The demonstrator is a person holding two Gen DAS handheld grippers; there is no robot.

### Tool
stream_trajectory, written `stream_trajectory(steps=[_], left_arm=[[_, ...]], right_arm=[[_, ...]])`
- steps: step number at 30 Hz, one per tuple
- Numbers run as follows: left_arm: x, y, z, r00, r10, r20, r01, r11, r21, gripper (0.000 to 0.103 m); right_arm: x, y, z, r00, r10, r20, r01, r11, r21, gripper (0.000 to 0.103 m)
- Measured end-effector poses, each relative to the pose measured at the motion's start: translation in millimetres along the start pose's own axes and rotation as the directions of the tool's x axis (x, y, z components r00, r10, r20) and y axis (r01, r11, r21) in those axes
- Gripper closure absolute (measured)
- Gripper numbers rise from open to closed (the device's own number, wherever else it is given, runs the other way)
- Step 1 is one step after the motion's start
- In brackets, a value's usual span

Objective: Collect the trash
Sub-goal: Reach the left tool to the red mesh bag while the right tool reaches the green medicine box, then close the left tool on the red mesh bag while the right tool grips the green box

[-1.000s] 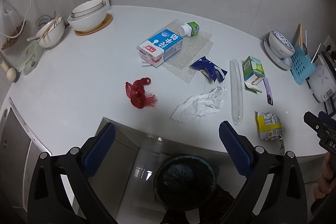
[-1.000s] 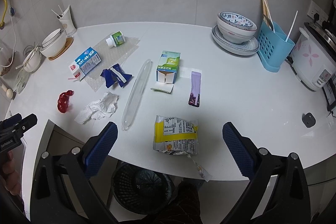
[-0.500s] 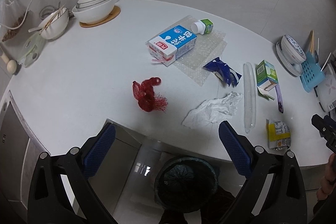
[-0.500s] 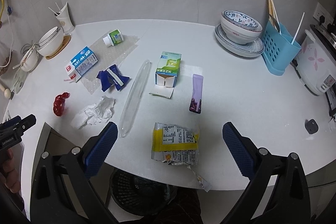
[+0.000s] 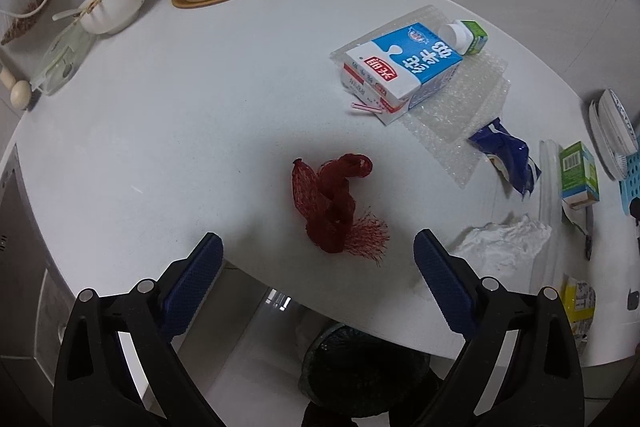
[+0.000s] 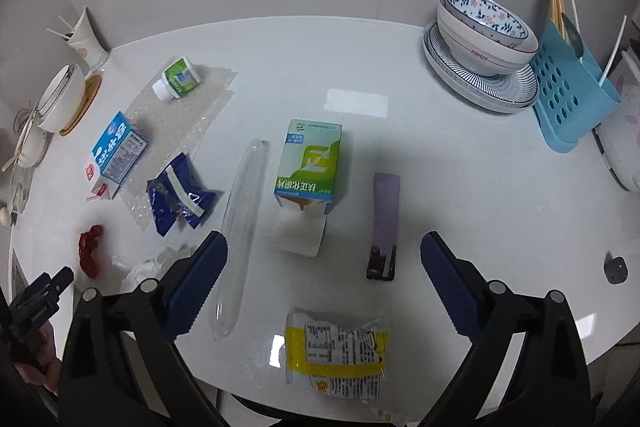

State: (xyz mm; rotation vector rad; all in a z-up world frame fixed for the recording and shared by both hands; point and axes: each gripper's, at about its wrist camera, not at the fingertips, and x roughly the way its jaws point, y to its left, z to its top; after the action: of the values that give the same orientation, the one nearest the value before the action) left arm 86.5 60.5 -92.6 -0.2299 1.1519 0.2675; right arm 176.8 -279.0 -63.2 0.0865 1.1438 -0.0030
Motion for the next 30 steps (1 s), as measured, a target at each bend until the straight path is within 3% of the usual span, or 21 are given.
stream_trajectory(steps=[6,17,24,26,28,30], left_arm=[[25,1,7,0.999,0.026,-0.035,-0.026,1.000,-0.013,0.013],[49,1,17,0.994,0.068,-0.085,-0.071,0.997,-0.034,0.024],[70,10,26,0.989,0.077,-0.129,-0.083,0.995,-0.049,0.042],[70,11,29,0.989,0.082,-0.127,-0.089,0.995,-0.054,0.047],[69,9,30,0.987,0.091,-0.129,-0.098,0.994,-0.051,0.063],[71,7,31,0.985,0.102,-0.137,-0.110,0.992,-0.054,0.069]], right_arm=[[42,3,31,0.996,-0.026,-0.088,0.028,0.999,0.030,0.016],[84,7,48,0.984,-0.026,-0.177,0.034,0.999,0.043,0.025],[100,10,50,0.976,-0.004,-0.218,0.014,0.999,0.043,0.037],[103,9,51,0.974,0.003,-0.225,0.007,0.999,0.044,0.045],[104,8,52,0.973,0.005,-0.229,0.005,0.999,0.040,0.055],[105,7,52,0.973,0.008,-0.232,0.000,0.999,0.035,0.057]])
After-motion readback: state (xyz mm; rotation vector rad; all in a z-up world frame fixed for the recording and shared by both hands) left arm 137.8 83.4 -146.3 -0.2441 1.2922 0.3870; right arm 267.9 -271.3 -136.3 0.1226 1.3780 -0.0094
